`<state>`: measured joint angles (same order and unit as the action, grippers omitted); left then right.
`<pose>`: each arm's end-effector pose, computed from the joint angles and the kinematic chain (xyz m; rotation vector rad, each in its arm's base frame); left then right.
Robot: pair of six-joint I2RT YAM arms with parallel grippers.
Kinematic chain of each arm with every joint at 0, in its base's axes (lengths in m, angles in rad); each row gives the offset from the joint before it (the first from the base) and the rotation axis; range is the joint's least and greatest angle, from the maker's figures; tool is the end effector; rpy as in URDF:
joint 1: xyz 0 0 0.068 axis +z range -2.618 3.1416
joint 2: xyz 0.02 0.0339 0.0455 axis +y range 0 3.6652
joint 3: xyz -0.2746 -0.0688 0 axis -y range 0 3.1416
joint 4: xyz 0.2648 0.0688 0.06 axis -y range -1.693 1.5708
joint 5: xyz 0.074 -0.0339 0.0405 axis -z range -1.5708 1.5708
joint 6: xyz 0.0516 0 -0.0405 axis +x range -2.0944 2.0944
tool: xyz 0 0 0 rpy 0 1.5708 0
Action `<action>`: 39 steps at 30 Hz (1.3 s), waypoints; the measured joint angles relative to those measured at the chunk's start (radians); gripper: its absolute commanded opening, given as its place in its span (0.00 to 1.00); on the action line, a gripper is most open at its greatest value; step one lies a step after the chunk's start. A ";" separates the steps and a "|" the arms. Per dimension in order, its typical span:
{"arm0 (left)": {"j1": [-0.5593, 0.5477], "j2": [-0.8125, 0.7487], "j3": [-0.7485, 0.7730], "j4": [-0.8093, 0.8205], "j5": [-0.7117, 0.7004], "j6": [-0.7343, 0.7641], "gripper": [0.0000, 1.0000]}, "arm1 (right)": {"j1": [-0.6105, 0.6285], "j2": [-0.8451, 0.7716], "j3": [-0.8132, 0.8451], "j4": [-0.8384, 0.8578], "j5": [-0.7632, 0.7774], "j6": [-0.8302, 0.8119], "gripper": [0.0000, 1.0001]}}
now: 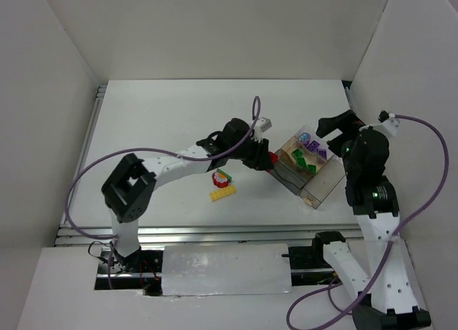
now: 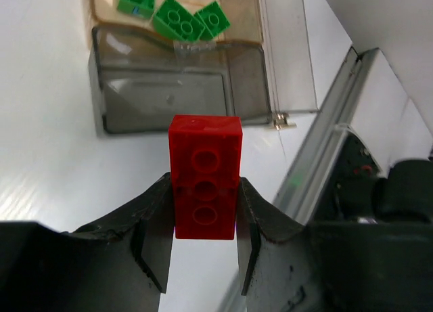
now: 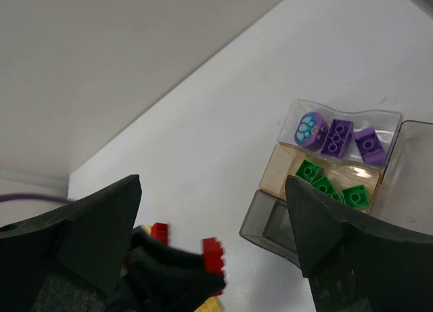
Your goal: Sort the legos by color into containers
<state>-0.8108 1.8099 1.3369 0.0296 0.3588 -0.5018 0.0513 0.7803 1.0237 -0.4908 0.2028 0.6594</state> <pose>0.3028 -0.3449 0.2606 0.5827 2.1168 -1.1547 0.1884 -0.0007 0.3982 0.6821 1.6923 0.3194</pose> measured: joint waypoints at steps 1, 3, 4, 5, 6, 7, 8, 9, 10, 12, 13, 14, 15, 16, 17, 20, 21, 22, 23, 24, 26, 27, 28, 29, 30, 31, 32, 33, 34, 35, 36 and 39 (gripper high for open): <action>-0.007 0.057 0.043 0.013 -0.004 0.001 0.07 | 0.000 -0.031 0.005 -0.013 0.000 -0.003 0.94; -0.023 0.142 0.109 0.026 -0.008 -0.001 0.12 | -0.002 -0.066 0.017 -0.035 -0.003 -0.008 0.94; -0.029 0.177 0.138 0.032 -0.010 -0.002 0.13 | -0.002 -0.069 0.019 -0.044 -0.005 -0.011 0.94; -0.034 0.211 0.172 0.032 -0.009 -0.003 0.15 | -0.002 -0.069 0.020 -0.055 -0.006 -0.014 0.94; -0.039 0.243 0.204 0.038 -0.011 -0.003 0.19 | -0.002 -0.069 0.020 -0.070 -0.010 -0.017 0.94; -0.044 0.271 0.236 0.040 -0.011 -0.003 0.21 | -0.002 -0.069 0.020 -0.080 -0.015 -0.019 0.93; -0.048 0.290 0.257 0.042 -0.011 -0.003 0.24 | -0.002 -0.069 0.020 -0.087 -0.020 -0.021 0.93; -0.050 0.304 0.274 0.041 -0.013 -0.003 0.32 | -0.002 -0.069 0.019 -0.094 -0.027 -0.022 0.93; -0.050 0.316 0.288 0.042 -0.014 -0.003 0.37 | -0.002 -0.068 0.019 -0.098 -0.033 -0.024 0.93; -0.050 0.333 0.314 0.041 -0.014 -0.003 0.45 | -0.002 -0.064 0.019 -0.105 -0.046 -0.026 0.93; -0.049 0.340 0.323 0.040 -0.014 -0.003 0.48 | -0.002 -0.064 0.018 -0.105 -0.052 -0.027 0.93; -0.049 0.344 0.329 0.040 -0.014 -0.002 0.51 | -0.002 -0.064 0.018 -0.106 -0.057 -0.029 0.93; -0.049 0.348 0.338 0.038 -0.014 -0.002 0.57 | -0.002 -0.064 0.017 -0.105 -0.061 -0.030 0.93; -0.048 0.352 0.346 0.037 -0.015 0.000 0.60 | -0.002 -0.064 0.017 -0.105 -0.064 -0.031 0.93; -0.047 0.357 0.354 0.034 -0.017 0.001 0.66 | -0.002 -0.064 0.017 -0.105 -0.065 -0.032 0.93; -0.047 0.372 0.380 0.031 -0.022 0.000 0.74 | -0.002 -0.066 0.016 -0.105 -0.073 -0.034 0.93; -0.047 0.378 0.389 0.031 -0.024 0.000 0.76 | -0.002 -0.066 0.016 -0.105 -0.076 -0.036 0.93; -0.047 0.381 0.393 0.030 -0.025 0.001 0.77 | -0.002 -0.066 0.016 -0.105 -0.079 -0.037 0.93; -0.047 0.383 0.393 0.029 -0.027 0.001 0.78 | -0.002 -0.068 0.016 -0.105 -0.082 -0.039 0.93; -0.047 0.383 0.393 0.024 -0.031 0.000 0.78 | -0.002 -0.070 0.015 -0.105 -0.084 -0.040 0.93; -0.043 0.382 0.388 0.028 -0.039 -0.001 0.78 | -0.002 -0.074 0.013 -0.104 -0.087 -0.043 0.93; -0.041 0.374 0.369 0.046 -0.042 -0.002 0.81 | -0.002 -0.076 0.011 -0.103 -0.089 -0.044 0.93; -0.039 0.354 0.335 0.058 -0.048 -0.002 0.89 | -0.002 -0.076 0.009 -0.102 -0.092 -0.045 0.93; -0.036 0.324 0.284 0.061 -0.061 -0.002 0.96 | -0.002 -0.076 0.005 -0.100 -0.097 -0.047 0.93; -0.031 0.280 0.227 0.056 -0.079 -0.002 0.99 | -0.002 -0.076 0.000 -0.100 -0.106 -0.048 0.93; -0.024 0.230 0.168 0.044 -0.108 -0.003 1.00 | -0.002 -0.077 -0.004 -0.099 -0.116 -0.048 0.93; -0.016 0.171 0.118 0.022 -0.154 -0.008 0.99 | -0.002 -0.077 -0.005 -0.100 -0.130 -0.050 0.93; -0.006 0.113 0.085 -0.011 -0.201 -0.011 1.00 | -0.002 -0.076 -0.006 -0.098 -0.140 -0.051 0.93; 0.006 0.059 0.063 -0.047 -0.251 -0.020 0.99 | -0.002 -0.072 -0.008 -0.097 -0.156 -0.052 1.00; 0.018 0.006 0.050 -0.079 -0.301 -0.026 0.99 | -0.002 -0.068 -0.010 -0.095 -0.173 -0.051 1.00; 0.034 -0.051 0.037 -0.107 -0.356 -0.033 1.00 | 0.002 -0.060 -0.013 -0.092 -0.193 -0.055 1.00; 0.087 -0.199 -0.015 -0.167 -0.486 -0.075 1.00 | 0.044 -0.023 -0.024 -0.081 -0.225 -0.062 1.00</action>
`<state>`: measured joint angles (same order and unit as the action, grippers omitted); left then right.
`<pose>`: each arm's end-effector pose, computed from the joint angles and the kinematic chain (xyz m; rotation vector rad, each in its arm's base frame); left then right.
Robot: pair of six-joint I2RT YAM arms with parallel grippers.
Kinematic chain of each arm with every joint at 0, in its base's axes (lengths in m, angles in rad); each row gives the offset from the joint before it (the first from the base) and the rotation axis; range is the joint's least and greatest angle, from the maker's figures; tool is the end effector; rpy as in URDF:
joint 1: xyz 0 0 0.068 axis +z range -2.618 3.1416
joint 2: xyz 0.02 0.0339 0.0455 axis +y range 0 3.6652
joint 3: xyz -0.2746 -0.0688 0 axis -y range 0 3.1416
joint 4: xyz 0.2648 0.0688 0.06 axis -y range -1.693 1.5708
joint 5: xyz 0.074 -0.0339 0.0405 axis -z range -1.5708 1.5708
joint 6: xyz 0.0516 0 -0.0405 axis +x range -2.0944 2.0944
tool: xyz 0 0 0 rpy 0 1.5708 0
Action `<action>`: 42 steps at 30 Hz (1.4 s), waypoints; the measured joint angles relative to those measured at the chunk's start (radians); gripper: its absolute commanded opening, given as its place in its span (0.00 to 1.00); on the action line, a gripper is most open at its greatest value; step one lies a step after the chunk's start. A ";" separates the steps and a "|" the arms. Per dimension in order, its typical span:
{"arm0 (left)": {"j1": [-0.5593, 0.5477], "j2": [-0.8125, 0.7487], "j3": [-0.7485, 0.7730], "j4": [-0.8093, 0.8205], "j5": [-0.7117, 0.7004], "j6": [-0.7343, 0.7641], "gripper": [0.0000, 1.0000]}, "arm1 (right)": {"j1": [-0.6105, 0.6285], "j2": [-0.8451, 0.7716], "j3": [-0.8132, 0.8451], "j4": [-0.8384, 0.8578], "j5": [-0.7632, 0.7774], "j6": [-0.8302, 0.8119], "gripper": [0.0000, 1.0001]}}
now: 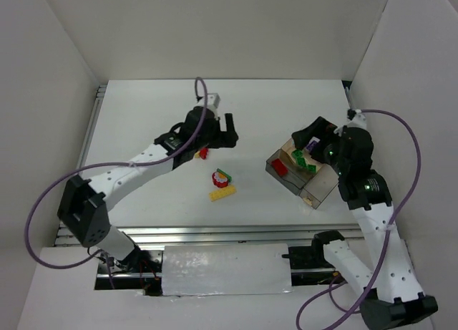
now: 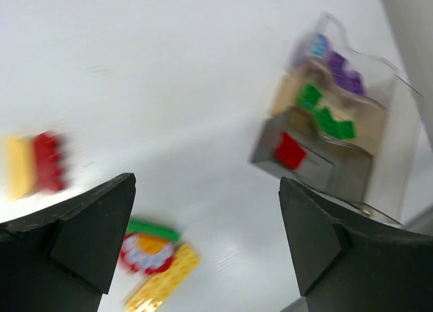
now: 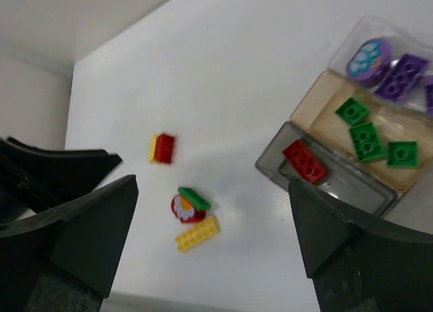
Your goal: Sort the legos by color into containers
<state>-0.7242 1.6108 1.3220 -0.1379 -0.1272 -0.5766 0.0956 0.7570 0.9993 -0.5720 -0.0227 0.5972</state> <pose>0.3158 -0.2706 0.3182 0.0678 2.0639 -0.6998 0.1809 0.0185 0.3832 0.4640 1.8742 0.4891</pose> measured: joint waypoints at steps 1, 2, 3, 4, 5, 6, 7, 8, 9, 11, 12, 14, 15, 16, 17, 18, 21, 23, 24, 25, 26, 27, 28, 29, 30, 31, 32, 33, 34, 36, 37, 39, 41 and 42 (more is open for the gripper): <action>0.021 -0.047 -0.034 -0.019 -0.036 -0.018 0.99 | 0.032 0.017 -0.003 0.004 -0.003 -0.005 1.00; 0.040 -0.092 -0.070 -0.051 -0.071 -0.050 0.99 | 0.083 0.047 -0.004 0.007 0.005 -0.016 1.00; 0.056 -0.129 -0.108 -0.075 -0.100 -0.088 1.00 | 0.133 0.073 -0.004 0.011 0.006 -0.023 1.00; 0.066 -0.158 -0.149 -0.097 -0.120 -0.123 0.99 | 0.191 0.108 -0.002 0.013 0.013 -0.034 1.00; 0.070 -0.183 -0.200 -0.110 -0.131 -0.168 0.99 | 0.227 0.137 0.000 0.013 0.026 -0.040 1.00; 0.071 -0.203 -0.248 -0.119 -0.134 -0.200 1.00 | 0.286 0.186 0.005 0.014 0.044 -0.050 1.00; 0.069 -0.216 -0.291 -0.135 -0.130 -0.241 1.00 | 0.329 0.233 0.006 0.019 0.057 -0.057 1.00; 0.065 -0.219 -0.332 -0.150 -0.128 -0.282 1.00 | 0.354 0.268 0.005 0.021 0.063 -0.062 1.00; 0.061 -0.219 -0.364 -0.157 -0.124 -0.320 0.99 | 0.372 0.293 -0.001 0.027 0.064 -0.066 1.00; 0.050 -0.219 -0.404 -0.182 -0.122 -0.401 1.00 | 0.393 0.307 -0.019 0.035 0.064 -0.071 1.00; 0.043 -0.219 -0.409 -0.200 -0.125 -0.439 0.99 | 0.397 0.305 -0.023 0.037 0.064 -0.072 1.00; 0.023 -0.211 -0.399 -0.213 -0.143 -0.523 0.99 | 0.403 0.301 -0.024 0.046 0.065 -0.075 1.00; 0.013 -0.200 -0.384 -0.222 -0.153 -0.558 0.99 | 0.404 0.299 -0.024 0.052 0.068 -0.078 1.00; 0.002 -0.183 -0.362 -0.233 -0.165 -0.598 0.99 | 0.405 0.299 -0.024 0.057 0.070 -0.080 1.00; -0.008 -0.164 -0.336 -0.251 -0.177 -0.636 0.99 | 0.406 0.298 -0.027 0.063 0.072 -0.082 1.00; -0.017 -0.137 -0.302 -0.272 -0.193 -0.673 0.99 | 0.406 0.297 -0.031 0.066 0.073 -0.083 1.00; -0.040 -0.049 -0.209 -0.332 -0.225 -0.784 0.99 | 0.406 0.282 -0.055 0.071 0.076 -0.088 1.00; -0.049 0.014 -0.147 -0.377 -0.235 -0.843 0.99 | 0.406 0.272 -0.063 0.070 0.083 -0.090 1.00; -0.052 0.059 -0.107 -0.399 -0.235 -0.875 0.99 | 0.406 0.269 -0.064 0.070 0.086 -0.092 1.00; -0.054 0.075 -0.095 -0.406 -0.236 -0.885 0.99 | 0.406 0.265 -0.065 0.070 0.087 -0.093 1.00; -0.056 0.105 -0.070 -0.431 -0.235 -0.904 0.99 | 0.407 0.259 -0.065 0.071 0.088 -0.093 1.00; -0.058 0.135 -0.047 -0.452 -0.235 -0.924 0.99 | 0.408 0.253 -0.065 0.071 0.089 -0.094 1.00; -0.058 0.160 -0.024 -0.477 -0.235 -0.941 0.98 | 0.409 0.245 -0.068 0.071 0.089 -0.094 1.00; -0.058 0.182 -0.005 -0.497 -0.235 -0.952 0.98 | 0.411 0.235 -0.071 0.072 0.089 -0.095 1.00; -0.058 0.198 0.006 -0.511 -0.235 -0.963 0.98 | 0.411 0.226 -0.076 0.072 0.088 -0.095 1.00; -0.058 0.209 0.014 -0.522 -0.236 -0.972 0.98 | 0.412 0.218 -0.077 0.071 0.087 -0.097 1.00; -0.058 0.218 0.018 -0.529 -0.236 -0.977 0.98 | 0.412 0.211 -0.078 0.071 0.087 -0.097 1.00; -0.058 0.225 0.021 -0.537 -0.236 -0.981 0.98 | 0.412 0.204 -0.079 0.072 0.085 -0.098 0.99; -0.058 0.232 0.024 -0.543 -0.235 -0.984 0.97 | 0.412 0.197 -0.082 0.077 0.082 -0.098 0.99; -0.057 0.253 0.032 -0.553 -0.235 -0.995 0.96 | 0.413 0.185 -0.089 0.079 0.075 -0.098 0.99; -0.057 0.265 0.038 -0.556 -0.234 -0.997 0.95 | 0.412 0.181 -0.092 0.079 0.071 -0.098 0.99; -0.057 0.289 0.048 -0.558 -0.234 -0.998 0.92 | 0.412 0.178 -0.093 0.079 0.066 -0.100 0.99; -0.057 0.311 0.055 -0.557 -0.232 -0.998 0.89 | 0.412 0.175 -0.094 0.079 0.063 -0.101 0.99; -0.057 0.319 0.055 -0.557 -0.230 -0.997 0.78 | 0.412 0.172 -0.096 0.081 0.063 -0.102 0.99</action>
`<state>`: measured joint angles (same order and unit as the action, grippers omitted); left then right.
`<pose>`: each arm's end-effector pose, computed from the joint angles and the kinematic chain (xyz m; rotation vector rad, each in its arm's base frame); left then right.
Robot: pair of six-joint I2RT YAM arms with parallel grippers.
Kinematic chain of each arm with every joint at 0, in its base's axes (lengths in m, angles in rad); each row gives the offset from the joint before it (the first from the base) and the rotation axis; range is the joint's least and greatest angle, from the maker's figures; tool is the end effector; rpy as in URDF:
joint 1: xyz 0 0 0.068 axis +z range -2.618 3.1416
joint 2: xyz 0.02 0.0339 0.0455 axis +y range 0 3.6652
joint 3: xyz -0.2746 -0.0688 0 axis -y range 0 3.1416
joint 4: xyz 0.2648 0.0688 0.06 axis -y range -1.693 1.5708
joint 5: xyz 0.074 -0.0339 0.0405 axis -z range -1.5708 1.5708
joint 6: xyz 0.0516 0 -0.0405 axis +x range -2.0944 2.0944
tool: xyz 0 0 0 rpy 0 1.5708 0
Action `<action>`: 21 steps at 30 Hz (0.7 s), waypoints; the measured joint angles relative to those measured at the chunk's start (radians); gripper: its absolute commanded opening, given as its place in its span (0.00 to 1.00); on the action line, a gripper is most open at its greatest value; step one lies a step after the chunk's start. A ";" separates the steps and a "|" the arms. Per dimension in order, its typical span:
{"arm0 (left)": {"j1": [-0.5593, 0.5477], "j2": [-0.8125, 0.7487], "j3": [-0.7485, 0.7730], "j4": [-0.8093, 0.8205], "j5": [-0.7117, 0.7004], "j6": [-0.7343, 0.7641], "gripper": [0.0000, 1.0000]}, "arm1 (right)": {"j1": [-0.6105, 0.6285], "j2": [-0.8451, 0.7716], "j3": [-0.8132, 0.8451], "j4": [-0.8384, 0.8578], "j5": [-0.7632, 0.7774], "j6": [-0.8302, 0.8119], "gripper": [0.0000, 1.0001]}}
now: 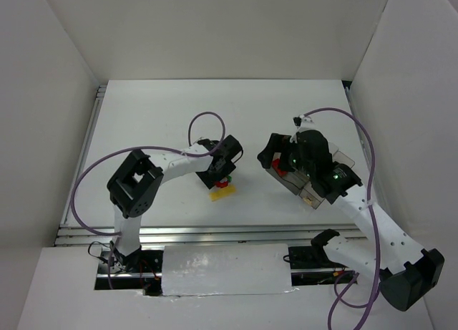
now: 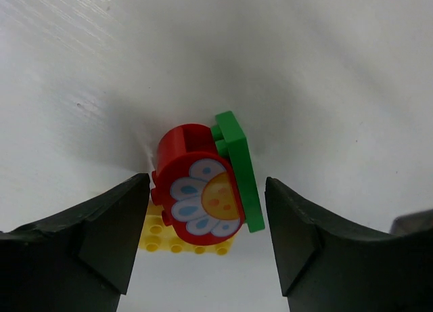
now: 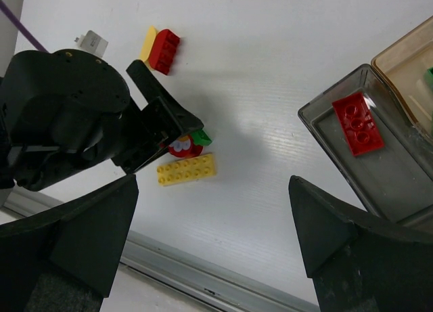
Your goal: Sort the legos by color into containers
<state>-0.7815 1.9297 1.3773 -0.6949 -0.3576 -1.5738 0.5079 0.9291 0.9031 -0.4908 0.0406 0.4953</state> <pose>0.3054 -0.2775 0.1667 -1.1079 2.4438 -0.2186 0.2029 0.1105 0.3245 0.0118 2.1374 0.5599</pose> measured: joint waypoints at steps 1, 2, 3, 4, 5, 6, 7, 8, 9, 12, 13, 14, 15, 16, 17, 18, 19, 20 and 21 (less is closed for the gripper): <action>0.000 0.006 0.000 0.000 0.001 -0.001 0.73 | 0.000 -0.004 -0.003 0.000 0.000 0.000 0.99; 0.000 0.010 0.000 -0.001 0.003 0.002 0.66 | 0.000 -0.008 -0.007 0.002 0.000 -0.002 0.99; 0.002 0.012 0.000 0.000 0.003 0.001 0.54 | 0.000 -0.011 -0.010 0.002 -0.001 -0.003 0.99; 0.005 0.012 0.001 0.003 0.004 -0.001 0.49 | 0.000 -0.013 -0.013 0.002 0.000 -0.004 0.99; 0.006 0.012 0.004 0.008 0.003 0.002 0.45 | 0.000 -0.014 -0.013 0.001 0.000 -0.006 0.99; 0.008 0.012 0.004 0.014 0.004 0.011 0.32 | 0.000 -0.014 -0.013 0.002 0.000 -0.007 0.99; 0.013 0.012 0.004 0.020 0.003 0.015 0.26 | 0.000 -0.014 -0.013 0.002 0.000 -0.007 0.99; 0.019 0.012 0.005 0.026 0.003 0.024 0.07 | 0.000 -0.014 -0.013 0.002 0.000 -0.008 0.99; 0.028 0.012 0.007 0.029 0.003 0.032 0.00 | 0.000 -0.014 -0.013 0.002 0.000 -0.010 0.99; 0.044 0.010 0.023 0.045 -0.010 0.063 0.00 | 0.000 -0.014 -0.014 0.004 0.003 -0.009 1.00; 0.048 0.002 0.025 0.062 -0.016 0.083 0.00 | 0.000 -0.016 -0.018 0.010 0.004 -0.006 1.00; 0.050 -0.010 0.024 0.080 -0.019 0.103 0.00 | 0.000 -0.023 -0.030 0.026 0.003 -0.002 1.00; 0.048 -0.032 0.017 0.106 -0.026 0.127 0.00 | 0.000 -0.032 -0.048 0.045 -0.001 0.003 0.99; 0.044 -0.062 0.005 0.131 -0.029 0.142 0.00 | 0.000 -0.046 -0.075 0.074 -0.012 0.007 0.99; 0.036 -0.106 -0.015 0.155 -0.032 0.164 0.00 | -0.001 -0.071 -0.119 0.122 -0.043 0.014 0.98; 0.028 -0.148 -0.030 0.169 -0.033 0.183 0.00 | -0.001 -0.093 -0.162 0.165 -0.066 0.023 0.97; 0.018 -0.201 -0.050 0.190 -0.032 0.192 0.00 | -0.001 -0.122 -0.219 0.233 -0.101 0.040 0.97; 0.010 -0.247 -0.065 0.203 -0.030 0.204 0.00 | 0.001 -0.147 -0.279 0.301 -0.132 0.064 0.96; 0.002 -0.295 -0.079 0.217 -0.026 0.211 0.00 | 0.003 -0.164 -0.332 0.362 -0.154 0.085 0.96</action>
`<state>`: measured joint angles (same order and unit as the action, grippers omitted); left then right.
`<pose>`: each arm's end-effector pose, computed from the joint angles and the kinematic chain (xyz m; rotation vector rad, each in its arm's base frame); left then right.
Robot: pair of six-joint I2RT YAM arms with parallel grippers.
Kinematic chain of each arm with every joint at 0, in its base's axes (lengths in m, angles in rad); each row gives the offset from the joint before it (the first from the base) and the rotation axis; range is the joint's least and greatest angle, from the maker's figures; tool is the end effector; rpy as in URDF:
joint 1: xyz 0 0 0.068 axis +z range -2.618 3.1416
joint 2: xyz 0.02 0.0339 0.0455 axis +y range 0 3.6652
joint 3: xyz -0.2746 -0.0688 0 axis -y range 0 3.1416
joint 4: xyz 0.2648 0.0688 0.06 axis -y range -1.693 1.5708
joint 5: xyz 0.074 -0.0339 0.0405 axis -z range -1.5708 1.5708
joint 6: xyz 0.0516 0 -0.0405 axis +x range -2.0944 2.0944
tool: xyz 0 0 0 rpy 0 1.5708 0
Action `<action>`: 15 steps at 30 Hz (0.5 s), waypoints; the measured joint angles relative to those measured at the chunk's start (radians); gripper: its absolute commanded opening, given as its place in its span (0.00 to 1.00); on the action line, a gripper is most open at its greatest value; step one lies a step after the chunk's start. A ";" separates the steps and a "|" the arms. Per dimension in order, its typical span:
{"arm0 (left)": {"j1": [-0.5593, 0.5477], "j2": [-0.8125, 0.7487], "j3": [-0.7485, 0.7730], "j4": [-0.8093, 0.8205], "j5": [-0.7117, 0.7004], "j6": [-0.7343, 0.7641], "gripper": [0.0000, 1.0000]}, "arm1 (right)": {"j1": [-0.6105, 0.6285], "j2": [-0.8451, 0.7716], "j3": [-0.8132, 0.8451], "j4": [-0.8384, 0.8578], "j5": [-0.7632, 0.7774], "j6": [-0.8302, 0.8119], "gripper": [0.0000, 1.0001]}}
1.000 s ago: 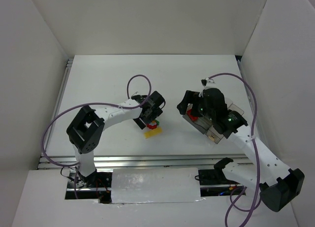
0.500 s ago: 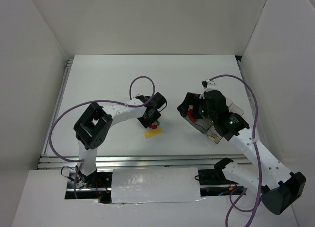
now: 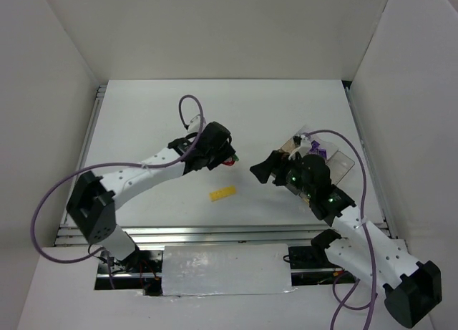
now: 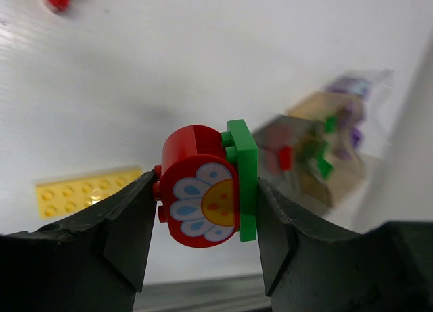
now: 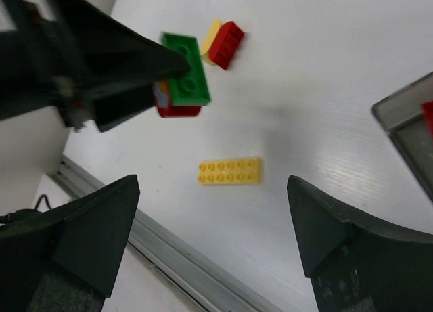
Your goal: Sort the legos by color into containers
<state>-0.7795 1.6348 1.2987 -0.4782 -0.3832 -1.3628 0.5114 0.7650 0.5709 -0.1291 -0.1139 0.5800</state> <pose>0.2916 -0.2611 0.2682 -0.8627 2.2336 -0.6108 0.1821 0.1089 0.2717 -0.0133 1.9835 0.8368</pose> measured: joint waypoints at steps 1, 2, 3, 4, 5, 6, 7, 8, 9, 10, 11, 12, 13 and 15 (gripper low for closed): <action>-0.009 -0.048 -0.014 0.016 0.008 0.004 0.00 | 0.007 -0.010 -0.050 0.064 -0.016 0.025 0.96; -0.018 -0.093 -0.021 0.028 0.016 0.008 0.00 | 0.018 -0.010 -0.096 0.126 -0.023 0.050 0.96; -0.026 -0.123 -0.024 0.039 0.023 0.013 0.00 | 0.035 -0.002 -0.133 0.178 -0.026 0.070 0.96; -0.035 -0.148 -0.024 0.052 0.029 0.023 0.00 | 0.053 0.008 -0.155 0.219 -0.023 0.085 0.95; -0.042 -0.163 -0.024 0.061 0.035 0.027 0.00 | 0.072 0.023 -0.168 0.252 -0.020 0.097 0.95; -0.050 -0.173 -0.024 0.070 0.042 0.031 0.00 | 0.094 0.039 -0.170 0.278 -0.009 0.103 0.95; -0.055 -0.177 -0.024 0.075 0.048 0.033 0.00 | 0.113 0.052 -0.170 0.315 0.002 0.107 0.94; -0.060 -0.177 -0.024 0.080 0.057 0.041 0.00 | 0.128 0.061 -0.170 0.354 0.010 0.108 0.94; -0.064 -0.177 -0.024 0.082 0.066 0.048 0.00 | 0.141 0.066 -0.170 0.389 0.017 0.110 0.94; -0.067 -0.177 -0.024 0.082 0.074 0.051 0.00 | 0.149 0.068 -0.170 0.417 0.023 0.110 0.93; -0.071 -0.177 -0.025 0.082 0.079 0.053 0.00 | 0.155 0.069 -0.169 0.443 0.025 0.110 0.93; -0.074 -0.177 -0.025 0.085 0.086 0.054 0.00 | 0.159 0.070 -0.167 0.468 0.027 0.109 0.93; -0.076 -0.177 -0.026 0.090 0.093 0.055 0.00 | 0.161 0.071 -0.166 0.488 0.028 0.109 0.92; -0.077 -0.177 -0.029 0.095 0.102 0.056 0.00 | 0.163 0.076 -0.161 0.515 0.036 0.107 0.88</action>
<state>-0.8566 1.4578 1.2694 -0.3828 -0.2810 -1.3071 0.6746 0.8406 0.4095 0.3862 -0.0780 0.6872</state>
